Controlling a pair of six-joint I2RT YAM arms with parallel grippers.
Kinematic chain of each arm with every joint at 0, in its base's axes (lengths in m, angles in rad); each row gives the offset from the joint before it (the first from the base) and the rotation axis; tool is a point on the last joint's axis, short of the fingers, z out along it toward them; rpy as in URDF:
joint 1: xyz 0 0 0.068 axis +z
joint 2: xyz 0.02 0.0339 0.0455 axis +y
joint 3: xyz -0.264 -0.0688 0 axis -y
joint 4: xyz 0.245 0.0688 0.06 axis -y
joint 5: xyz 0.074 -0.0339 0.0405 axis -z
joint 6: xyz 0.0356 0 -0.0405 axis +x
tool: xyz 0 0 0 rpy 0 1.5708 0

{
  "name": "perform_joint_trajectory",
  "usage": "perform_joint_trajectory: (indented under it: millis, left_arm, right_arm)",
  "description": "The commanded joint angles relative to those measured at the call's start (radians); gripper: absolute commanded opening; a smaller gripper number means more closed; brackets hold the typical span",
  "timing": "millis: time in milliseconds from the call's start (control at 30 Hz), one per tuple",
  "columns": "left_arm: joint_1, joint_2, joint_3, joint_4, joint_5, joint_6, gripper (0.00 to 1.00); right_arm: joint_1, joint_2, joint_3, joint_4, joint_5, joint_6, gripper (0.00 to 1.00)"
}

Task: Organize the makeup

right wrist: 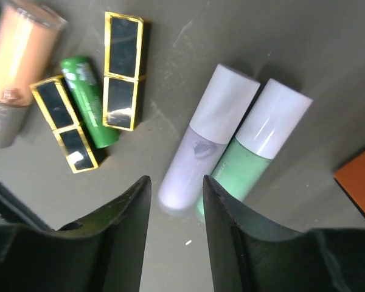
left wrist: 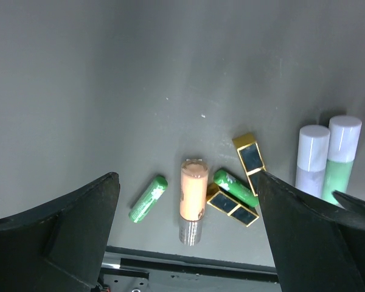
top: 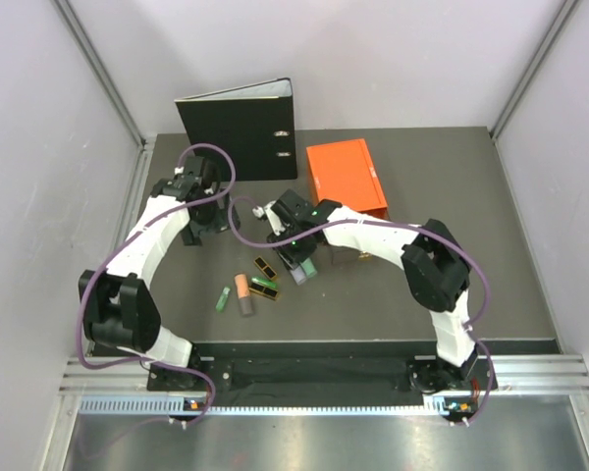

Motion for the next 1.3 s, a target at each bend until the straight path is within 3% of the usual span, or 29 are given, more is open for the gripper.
perform_joint_trajectory:
  millis: [0, 367, 400, 433, 467, 533, 800, 1067, 1267]
  left_arm:
    - [0.027, -0.034, 0.03, 0.033, 0.02, -0.012, 0.99]
    - [0.039, -0.034, 0.025, 0.068, 0.035, -0.028, 0.99]
    - [0.039, -0.029, 0.027, 0.071, 0.038, -0.028, 0.99]
    - [0.039, -0.019, 0.033, 0.072, 0.04, -0.026, 0.99]
    - [0.041, -0.014, 0.038, 0.073, 0.04, -0.026, 0.99]
    - [0.039, 0.004, 0.05, 0.073, 0.038, -0.021, 0.99]
    - [0.047, 0.07, 0.093, 0.09, 0.048, -0.005, 0.99]
    - [0.055, 0.138, 0.116, 0.119, 0.091, -0.014, 0.99]
    - [0.055, 0.187, 0.148, 0.13, 0.123, -0.009, 0.99]
  right_arm:
    - [0.005, 0.043, -0.021, 0.066, 0.027, 0.003, 0.41]
    - [0.005, 0.138, -0.01, 0.075, 0.056, -0.009, 0.4]
    - [0.005, 0.144, -0.009, 0.066, 0.055, -0.011, 0.35]
    - [0.005, 0.146, -0.009, 0.064, 0.059, -0.011, 0.2]
    - [0.007, 0.143, -0.01, 0.064, 0.059, -0.011, 0.11]
    - [0.005, 0.126, -0.013, 0.064, 0.067, -0.011, 0.0]
    - [0.007, 0.012, 0.017, 0.02, 0.067, -0.025, 0.0]
    - [0.005, -0.207, 0.076, -0.011, -0.023, -0.055, 0.0]
    - [0.005, -0.33, 0.131, -0.036, -0.03, -0.158, 0.0]
